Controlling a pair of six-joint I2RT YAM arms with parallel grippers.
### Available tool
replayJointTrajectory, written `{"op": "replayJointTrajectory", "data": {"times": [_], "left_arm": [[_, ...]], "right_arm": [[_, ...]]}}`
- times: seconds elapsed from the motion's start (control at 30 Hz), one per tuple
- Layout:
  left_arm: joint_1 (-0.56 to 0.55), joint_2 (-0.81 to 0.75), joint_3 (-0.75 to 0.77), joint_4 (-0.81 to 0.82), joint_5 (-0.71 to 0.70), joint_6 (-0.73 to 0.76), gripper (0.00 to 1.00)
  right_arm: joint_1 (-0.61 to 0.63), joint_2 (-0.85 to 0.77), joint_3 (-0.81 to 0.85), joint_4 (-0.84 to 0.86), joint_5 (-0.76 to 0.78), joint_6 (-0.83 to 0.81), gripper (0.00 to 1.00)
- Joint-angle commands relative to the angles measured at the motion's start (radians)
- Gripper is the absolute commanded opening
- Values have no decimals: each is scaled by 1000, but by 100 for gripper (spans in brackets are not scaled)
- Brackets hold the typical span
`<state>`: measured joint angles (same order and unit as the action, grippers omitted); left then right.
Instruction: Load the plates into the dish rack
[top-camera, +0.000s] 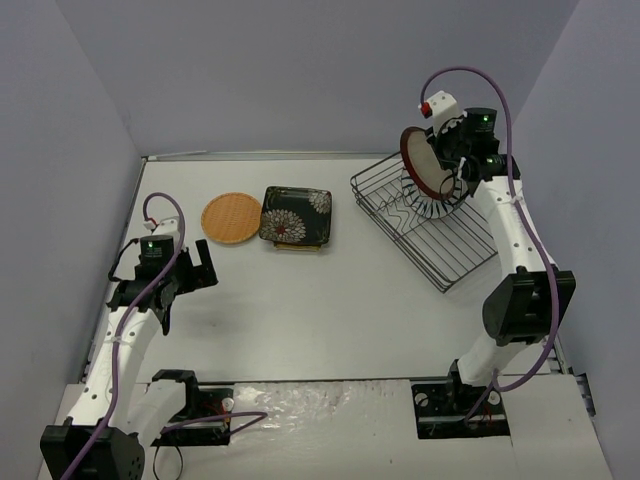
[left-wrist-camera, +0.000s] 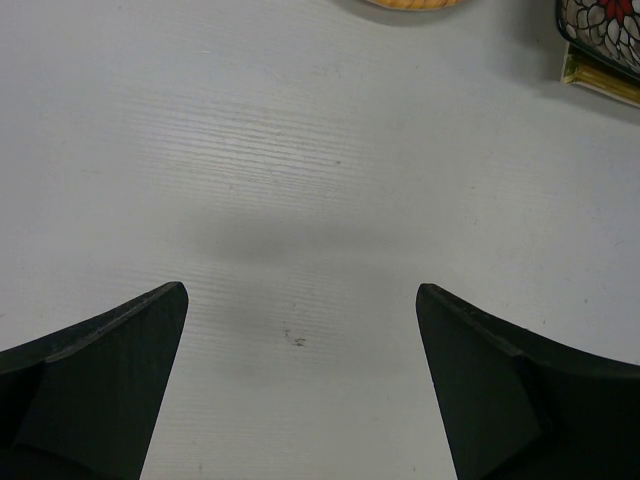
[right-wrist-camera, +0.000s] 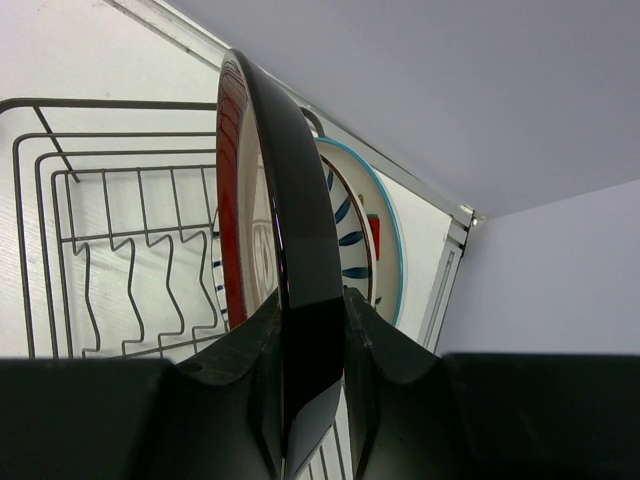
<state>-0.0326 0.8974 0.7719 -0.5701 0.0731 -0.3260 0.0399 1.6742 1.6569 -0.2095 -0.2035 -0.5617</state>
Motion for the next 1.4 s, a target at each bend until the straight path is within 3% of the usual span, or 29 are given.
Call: {"op": "replayJointTrajectory", "data": {"times": [0.0, 0.73, 0.9, 1.0, 1.13, 1.37], "left_arm": [[0, -3, 56, 47, -16, 12, 97], [2, -6, 53, 50, -7, 13, 97], [2, -5, 50, 59, 15, 6, 97], [1, -3, 45, 63, 50, -13, 97], [-2, -6, 45, 84, 101, -56, 97], [-42, 76, 108, 174, 125, -201, 97]], "right_arm": [[-15, -77, -3, 239, -13, 2, 0], [-35, 67, -130, 314, -80, 67, 0], [-35, 70, -155, 324, -86, 89, 15], [-35, 49, -159, 325, -86, 103, 40], [-35, -11, -160, 323, -74, 134, 66], [-35, -190, -182, 313, -52, 199, 93]]}}
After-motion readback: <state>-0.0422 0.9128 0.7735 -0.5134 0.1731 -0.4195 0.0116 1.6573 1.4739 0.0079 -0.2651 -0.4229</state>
